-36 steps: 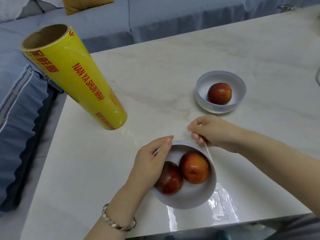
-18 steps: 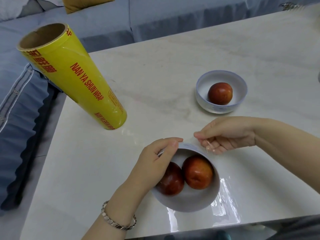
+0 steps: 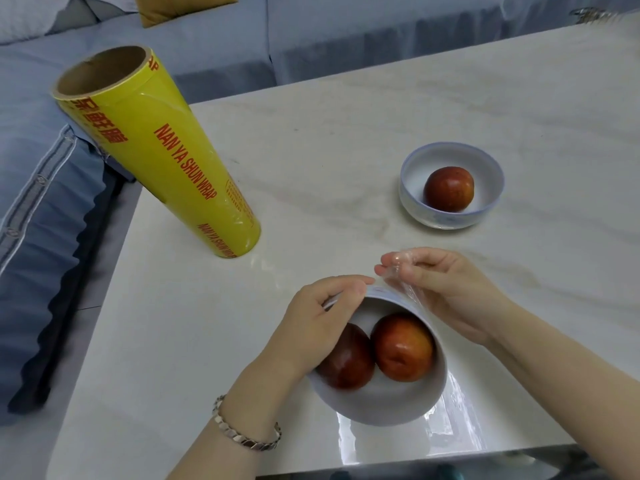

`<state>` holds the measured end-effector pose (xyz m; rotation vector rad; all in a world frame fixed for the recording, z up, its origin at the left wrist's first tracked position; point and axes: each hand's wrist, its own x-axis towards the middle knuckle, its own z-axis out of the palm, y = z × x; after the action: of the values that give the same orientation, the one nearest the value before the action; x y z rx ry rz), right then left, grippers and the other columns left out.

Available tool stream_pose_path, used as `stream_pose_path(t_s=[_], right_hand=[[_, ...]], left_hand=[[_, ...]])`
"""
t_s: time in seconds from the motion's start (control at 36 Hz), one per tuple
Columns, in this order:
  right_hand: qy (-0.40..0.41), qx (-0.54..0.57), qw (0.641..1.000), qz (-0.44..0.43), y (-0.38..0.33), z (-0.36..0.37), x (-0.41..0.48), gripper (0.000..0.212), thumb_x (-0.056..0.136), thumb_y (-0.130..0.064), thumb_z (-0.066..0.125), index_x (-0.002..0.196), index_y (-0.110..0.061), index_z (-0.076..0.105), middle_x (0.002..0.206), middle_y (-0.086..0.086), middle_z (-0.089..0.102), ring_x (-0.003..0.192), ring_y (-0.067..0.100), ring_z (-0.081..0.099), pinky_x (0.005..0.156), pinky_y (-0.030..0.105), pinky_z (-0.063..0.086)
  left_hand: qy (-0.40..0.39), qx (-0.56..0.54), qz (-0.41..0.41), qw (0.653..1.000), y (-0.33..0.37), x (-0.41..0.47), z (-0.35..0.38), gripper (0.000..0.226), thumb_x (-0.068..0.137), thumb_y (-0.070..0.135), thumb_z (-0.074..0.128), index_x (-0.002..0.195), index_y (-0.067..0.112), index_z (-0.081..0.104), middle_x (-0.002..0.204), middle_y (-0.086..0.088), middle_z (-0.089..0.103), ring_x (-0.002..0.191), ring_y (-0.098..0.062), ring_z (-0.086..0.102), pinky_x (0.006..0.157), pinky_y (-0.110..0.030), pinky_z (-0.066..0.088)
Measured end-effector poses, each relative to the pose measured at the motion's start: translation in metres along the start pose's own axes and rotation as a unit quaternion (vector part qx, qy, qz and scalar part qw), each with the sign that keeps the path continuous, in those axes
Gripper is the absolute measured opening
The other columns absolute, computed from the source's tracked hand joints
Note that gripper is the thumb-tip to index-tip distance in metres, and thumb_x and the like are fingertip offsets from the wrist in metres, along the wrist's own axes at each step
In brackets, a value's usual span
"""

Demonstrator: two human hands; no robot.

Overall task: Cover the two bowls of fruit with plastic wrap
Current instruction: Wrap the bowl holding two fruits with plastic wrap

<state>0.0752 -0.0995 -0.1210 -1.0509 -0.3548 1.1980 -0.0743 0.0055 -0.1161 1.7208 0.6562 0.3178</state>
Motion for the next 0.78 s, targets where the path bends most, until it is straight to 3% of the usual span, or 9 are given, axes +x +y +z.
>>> stream_pose_path(t_s=[0.08,0.19,0.31,0.53,0.67,0.72,0.78], right_hand=[[0.035,-0.002,0.999,-0.012,0.0,0.0,-0.002,0.036,0.031,-0.021,0.09,0.062,-0.012,0.075,0.078,0.003,0.075,0.075,0.016,0.072,0.066,0.02,0.055],[0.13,-0.066,0.989,-0.011,0.003,0.011,0.0,0.01,0.046,-0.008,0.077,0.051,-0.014,0.072,0.064,-0.001,0.072,0.058,0.008,0.066,0.06,0.018,0.055],[0.193,-0.122,0.973,-0.001,0.006,0.02,0.002,0.016,0.061,0.0,0.079,0.056,-0.012,0.07,0.057,-0.001,0.07,0.053,0.009,0.064,0.056,0.018,0.054],[0.207,-0.222,0.952,0.033,0.005,0.025,0.004,0.017,0.061,-0.016,0.084,0.065,-0.006,0.071,0.063,-0.001,0.07,0.056,0.007,0.063,0.058,0.02,0.051],[0.18,-0.205,0.95,0.153,0.007,0.024,0.004,0.041,0.066,-0.021,0.078,0.088,0.012,0.067,0.077,0.018,0.068,0.066,0.02,0.06,0.063,0.029,0.05],[0.163,-0.219,0.947,0.167,0.002,0.023,0.006,0.036,0.064,-0.026,0.081,0.078,0.005,0.068,0.074,0.017,0.068,0.062,0.019,0.058,0.063,0.031,0.05],[0.156,-0.236,0.944,0.168,0.0,0.02,0.007,0.033,0.06,-0.028,0.084,0.066,-0.01,0.057,0.061,0.007,0.057,0.054,0.017,0.049,0.058,0.028,0.044]], left_hand=[[-0.009,0.003,0.004,1.0,0.0,0.0,0.0,0.029,0.073,0.055,0.048,0.085,0.042,0.071,0.102,0.018,0.071,0.104,-0.002,0.062,0.096,-0.027,0.046],[-0.002,0.024,0.023,0.999,0.0,-0.001,0.001,0.024,0.074,0.056,0.048,0.083,0.051,0.069,0.1,0.022,0.07,0.103,0.0,0.061,0.094,-0.022,0.045],[0.019,0.024,0.038,0.999,-0.002,-0.004,0.0,0.022,0.076,0.054,0.048,0.082,0.051,0.069,0.099,0.021,0.07,0.101,0.001,0.062,0.09,-0.015,0.044],[0.042,0.029,0.064,0.997,-0.003,-0.01,0.0,0.022,0.079,0.049,0.046,0.082,0.054,0.067,0.095,0.03,0.068,0.098,0.006,0.061,0.083,-0.007,0.041],[0.042,0.033,0.07,0.996,-0.003,-0.013,0.0,0.02,0.078,0.046,0.047,0.086,0.046,0.066,0.094,0.031,0.068,0.098,0.006,0.061,0.082,-0.005,0.041],[0.047,0.029,0.07,0.996,-0.003,-0.013,-0.001,0.02,0.078,0.046,0.048,0.084,0.047,0.067,0.094,0.031,0.068,0.097,0.006,0.061,0.082,-0.005,0.041],[0.044,0.031,0.075,0.996,-0.003,-0.014,-0.001,0.02,0.079,0.045,0.048,0.082,0.049,0.067,0.094,0.031,0.068,0.096,0.006,0.062,0.081,-0.005,0.041]])
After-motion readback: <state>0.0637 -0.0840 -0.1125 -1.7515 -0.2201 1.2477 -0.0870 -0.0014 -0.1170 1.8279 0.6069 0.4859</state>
